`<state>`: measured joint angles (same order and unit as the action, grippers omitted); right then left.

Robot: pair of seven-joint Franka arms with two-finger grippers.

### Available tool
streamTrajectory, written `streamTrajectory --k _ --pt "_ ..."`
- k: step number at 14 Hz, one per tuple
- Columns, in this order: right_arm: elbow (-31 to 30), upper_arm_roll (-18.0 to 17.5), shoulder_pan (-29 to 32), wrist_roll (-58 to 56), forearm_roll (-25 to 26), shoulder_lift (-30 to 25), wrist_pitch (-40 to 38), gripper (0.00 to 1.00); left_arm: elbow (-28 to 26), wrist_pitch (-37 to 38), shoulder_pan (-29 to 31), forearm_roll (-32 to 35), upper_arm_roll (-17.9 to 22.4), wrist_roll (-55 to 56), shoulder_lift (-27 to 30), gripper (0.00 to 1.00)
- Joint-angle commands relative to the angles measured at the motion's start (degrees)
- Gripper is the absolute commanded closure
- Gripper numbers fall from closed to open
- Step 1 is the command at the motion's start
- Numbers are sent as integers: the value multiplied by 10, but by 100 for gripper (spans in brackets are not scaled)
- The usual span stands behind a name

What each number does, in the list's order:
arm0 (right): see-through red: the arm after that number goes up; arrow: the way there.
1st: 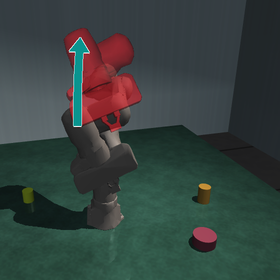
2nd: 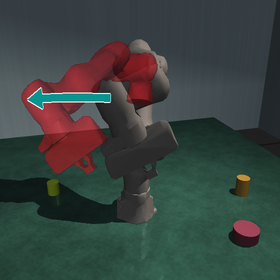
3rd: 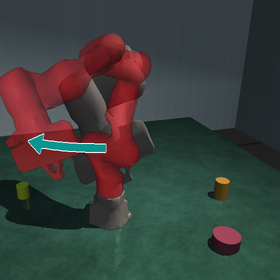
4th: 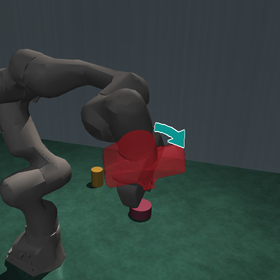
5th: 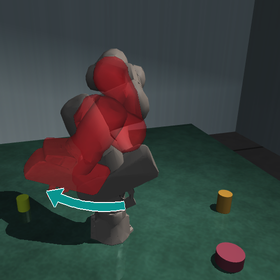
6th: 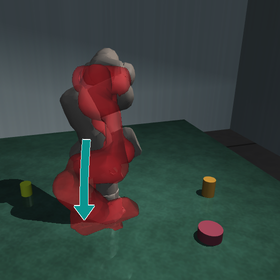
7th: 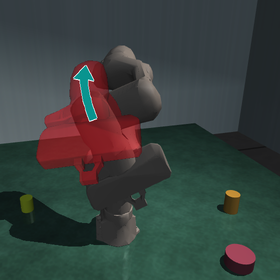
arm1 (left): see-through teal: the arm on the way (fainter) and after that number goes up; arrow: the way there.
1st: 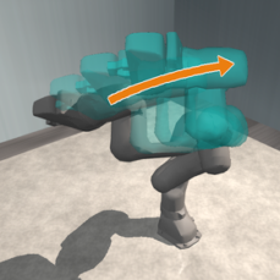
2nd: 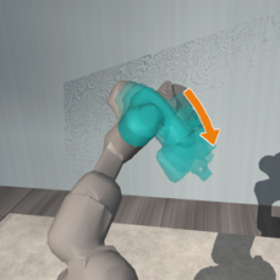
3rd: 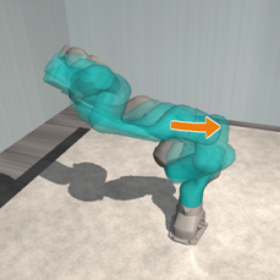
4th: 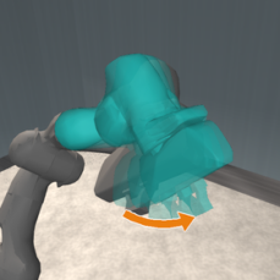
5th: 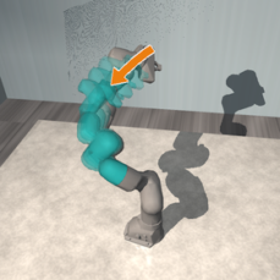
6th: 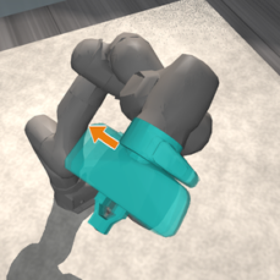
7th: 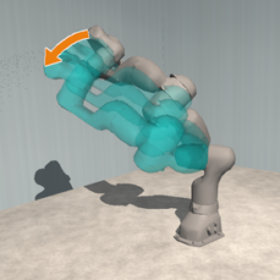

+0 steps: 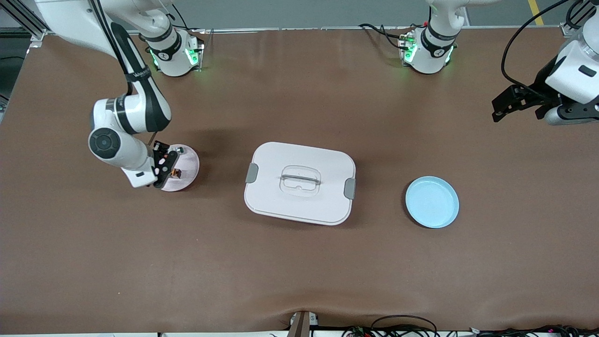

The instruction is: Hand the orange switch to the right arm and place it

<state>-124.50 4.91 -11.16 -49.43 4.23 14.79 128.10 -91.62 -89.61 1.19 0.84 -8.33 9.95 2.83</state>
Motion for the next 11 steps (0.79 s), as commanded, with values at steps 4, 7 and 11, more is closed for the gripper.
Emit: streamTrajectory --k 4,7,11 --pt "-5 -3 25 368 2 -53 -44 0 -2 7 -4 -8 7 -14 9 0" --pt "35 -3 41 423 3 -71 -92 0 -2 7 -4 -8 6 -14 9 0" --pt "187 -3 51 428 3 -68 -282 0 -2 7 -5 -8 6 -14 10 0"
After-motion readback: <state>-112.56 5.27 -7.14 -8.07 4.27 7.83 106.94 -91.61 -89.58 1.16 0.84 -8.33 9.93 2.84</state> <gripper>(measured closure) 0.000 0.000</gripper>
